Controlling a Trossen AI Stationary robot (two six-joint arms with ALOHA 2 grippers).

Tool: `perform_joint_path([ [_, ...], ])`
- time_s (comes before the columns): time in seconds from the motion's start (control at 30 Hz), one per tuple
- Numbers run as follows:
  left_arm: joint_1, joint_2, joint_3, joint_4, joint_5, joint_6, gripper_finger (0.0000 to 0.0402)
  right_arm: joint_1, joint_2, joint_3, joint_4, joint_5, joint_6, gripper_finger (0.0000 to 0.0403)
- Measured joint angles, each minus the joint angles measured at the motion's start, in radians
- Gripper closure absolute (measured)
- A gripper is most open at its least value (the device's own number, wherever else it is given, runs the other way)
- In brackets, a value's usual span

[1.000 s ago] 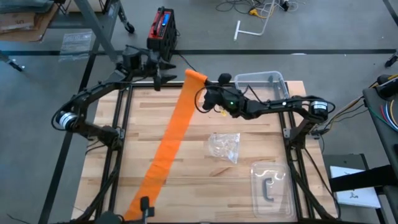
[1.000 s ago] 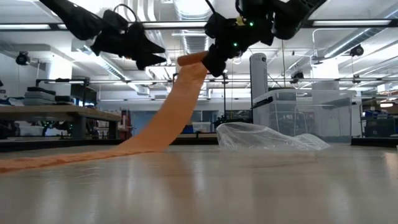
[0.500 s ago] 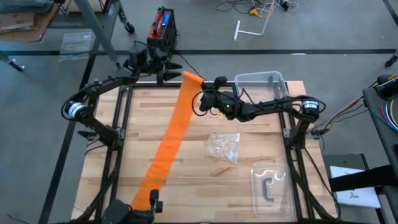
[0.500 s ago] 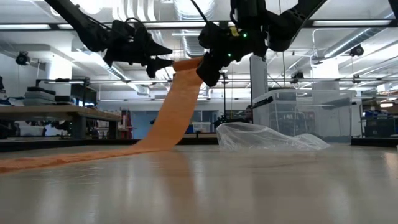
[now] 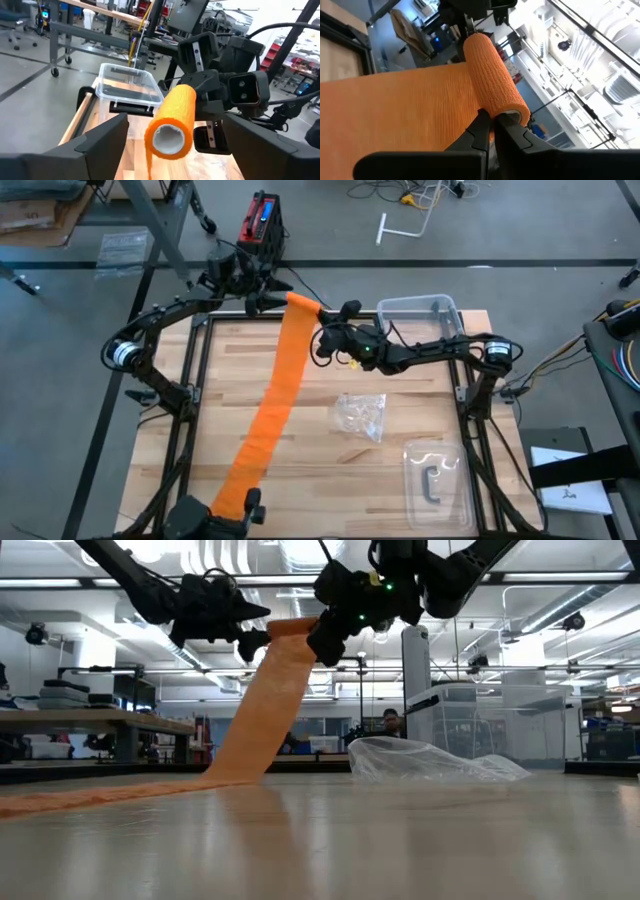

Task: Roll bandage
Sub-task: Roll the orange bandage

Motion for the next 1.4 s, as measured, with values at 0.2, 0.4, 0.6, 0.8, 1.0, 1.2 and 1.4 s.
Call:
perform_joint_path([
  [0.2, -0.011, -0.001, 0.000, 0.000, 0.002, 0.014, 0.0097, 0.000, 0.000, 0.021, 0.000, -0.010, 0.020, 0.0390],
  [0.4, -0.028, -0.001, 0.000, 0.002, 0.047, 0.020, 0.0130, -0.003, 0.000, 0.029, -0.001, -0.010, 0.021, 0.0390],
  [0.6, -0.034, -0.001, -0.001, 0.002, 0.076, 0.020, 0.0154, -0.008, 0.000, 0.030, -0.001, -0.002, 0.029, 0.0390],
  [0.8, -0.030, -0.002, -0.002, 0.002, 0.074, 0.029, 0.0159, -0.009, 0.001, 0.035, -0.001, 0.013, 0.050, 0.0390],
  [1.0, -0.029, -0.002, -0.002, 0.008, 0.048, 0.023, 0.0134, -0.008, 0.001, 0.036, -0.027, -0.022, 0.076, 0.0390],
  [1.2, -0.029, -0.002, -0.002, 0.008, 0.046, -0.001, 0.0110, -0.007, 0.001, 0.036, -0.039, -0.044, 0.097, 0.0390],
  [1.4, -0.029, -0.002, -0.002, 0.008, 0.043, -0.004, 0.0129, -0.007, 0.001, 0.044, -0.038, -0.044, 0.097, 0.0390],
])
